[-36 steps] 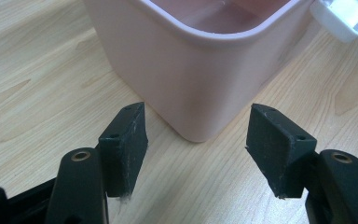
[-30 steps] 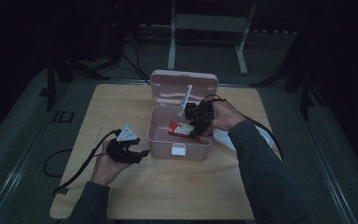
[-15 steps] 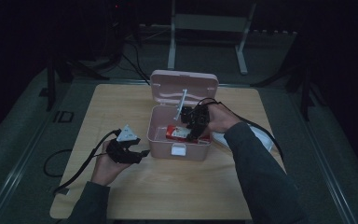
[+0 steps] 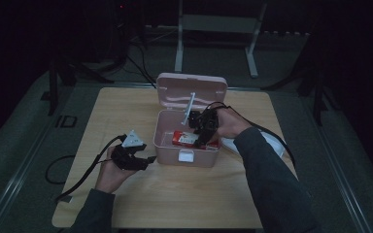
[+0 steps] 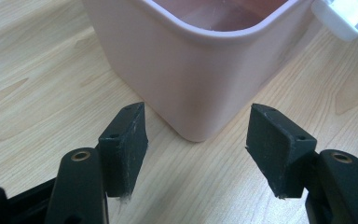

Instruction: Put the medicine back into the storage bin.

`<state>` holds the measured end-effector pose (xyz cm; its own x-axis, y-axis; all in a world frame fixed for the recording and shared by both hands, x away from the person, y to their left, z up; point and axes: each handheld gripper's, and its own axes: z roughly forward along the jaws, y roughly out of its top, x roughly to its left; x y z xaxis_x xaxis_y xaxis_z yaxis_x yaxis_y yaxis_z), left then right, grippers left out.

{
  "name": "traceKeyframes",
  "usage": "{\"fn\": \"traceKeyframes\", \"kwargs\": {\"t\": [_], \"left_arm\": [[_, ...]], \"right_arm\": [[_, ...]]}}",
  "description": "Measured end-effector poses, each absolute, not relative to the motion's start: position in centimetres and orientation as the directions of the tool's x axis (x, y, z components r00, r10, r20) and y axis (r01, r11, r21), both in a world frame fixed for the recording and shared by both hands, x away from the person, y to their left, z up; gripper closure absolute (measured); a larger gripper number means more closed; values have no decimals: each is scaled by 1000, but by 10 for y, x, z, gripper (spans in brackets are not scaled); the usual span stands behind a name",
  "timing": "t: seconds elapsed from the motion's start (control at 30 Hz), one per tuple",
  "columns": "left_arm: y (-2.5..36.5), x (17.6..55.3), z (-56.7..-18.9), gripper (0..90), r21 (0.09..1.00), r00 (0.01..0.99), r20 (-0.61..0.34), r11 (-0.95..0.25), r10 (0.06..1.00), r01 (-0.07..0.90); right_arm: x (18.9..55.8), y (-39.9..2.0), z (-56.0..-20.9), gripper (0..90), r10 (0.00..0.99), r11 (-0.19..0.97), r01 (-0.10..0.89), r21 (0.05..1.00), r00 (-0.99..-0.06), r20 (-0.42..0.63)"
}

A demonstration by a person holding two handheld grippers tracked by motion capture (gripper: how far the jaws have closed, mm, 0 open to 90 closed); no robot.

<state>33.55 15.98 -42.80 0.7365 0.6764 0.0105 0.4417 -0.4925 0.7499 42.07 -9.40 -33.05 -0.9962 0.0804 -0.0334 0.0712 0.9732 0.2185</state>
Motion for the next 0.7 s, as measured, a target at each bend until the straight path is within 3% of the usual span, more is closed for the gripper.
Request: {"fn": "traceKeyframes", "kwargs": {"t": [0.7], "left_arm": [[160, 336, -428, 377, 749, 736, 7, -491, 676, 444]], "right_arm": [[420, -91, -334, 503, 56, 975, 56, 215, -998, 6]]}}
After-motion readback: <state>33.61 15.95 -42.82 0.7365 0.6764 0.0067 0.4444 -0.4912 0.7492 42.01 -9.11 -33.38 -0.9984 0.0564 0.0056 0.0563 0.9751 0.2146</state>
